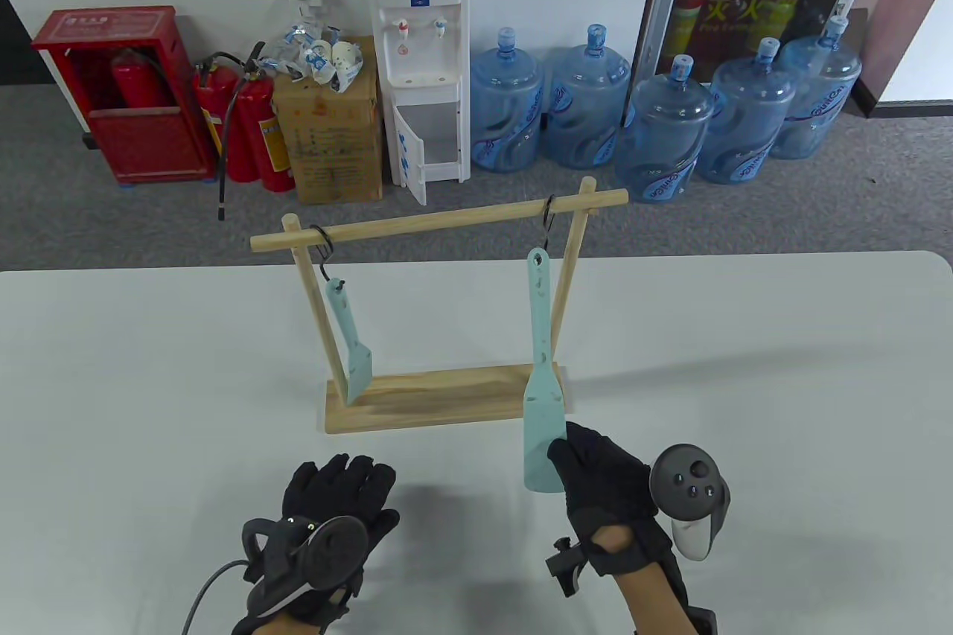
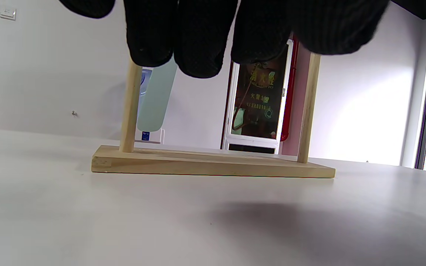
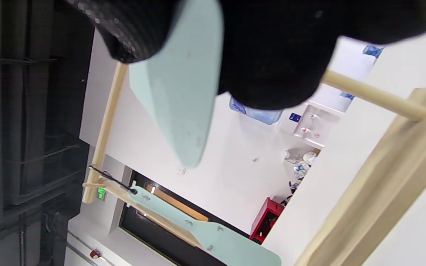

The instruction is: Hook dessert spatula onto s-hook

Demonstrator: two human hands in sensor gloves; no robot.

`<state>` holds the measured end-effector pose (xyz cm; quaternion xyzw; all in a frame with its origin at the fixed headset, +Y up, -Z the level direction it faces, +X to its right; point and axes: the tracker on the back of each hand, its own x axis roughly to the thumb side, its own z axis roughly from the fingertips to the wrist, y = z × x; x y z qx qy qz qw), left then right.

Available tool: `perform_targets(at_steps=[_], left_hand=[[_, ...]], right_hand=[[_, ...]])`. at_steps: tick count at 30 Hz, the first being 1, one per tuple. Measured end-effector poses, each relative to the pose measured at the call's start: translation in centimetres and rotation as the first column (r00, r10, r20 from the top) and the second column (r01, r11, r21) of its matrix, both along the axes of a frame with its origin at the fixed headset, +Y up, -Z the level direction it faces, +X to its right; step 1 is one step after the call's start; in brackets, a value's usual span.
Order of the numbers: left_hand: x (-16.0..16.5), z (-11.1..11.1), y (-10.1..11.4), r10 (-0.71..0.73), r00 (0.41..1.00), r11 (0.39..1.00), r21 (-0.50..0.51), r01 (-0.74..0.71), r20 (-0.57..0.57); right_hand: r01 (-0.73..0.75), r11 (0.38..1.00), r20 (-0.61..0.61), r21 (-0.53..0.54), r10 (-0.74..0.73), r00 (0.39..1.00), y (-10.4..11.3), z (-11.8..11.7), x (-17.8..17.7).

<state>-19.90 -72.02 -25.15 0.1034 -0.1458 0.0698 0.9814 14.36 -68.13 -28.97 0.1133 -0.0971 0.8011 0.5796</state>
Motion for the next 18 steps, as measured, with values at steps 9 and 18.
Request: perform_targets(at_steps=[9,18], left_hand=[[-0.4,-0.1,0.0,0.009,1.0,1.0,-0.01,-0.009,-0.008],[-0.2,-0.2,0.0,0.005,1.0,1.0,-0.025,-0.006,-0.004]], right_hand=[[-0.009,0.999,0.048,-0.05,0.012,0.999,-1.4,-1.5,0.3],[0.006,0.99,0.069,-0.141,0.004,0.998,-4.1,-3.5,0.4]])
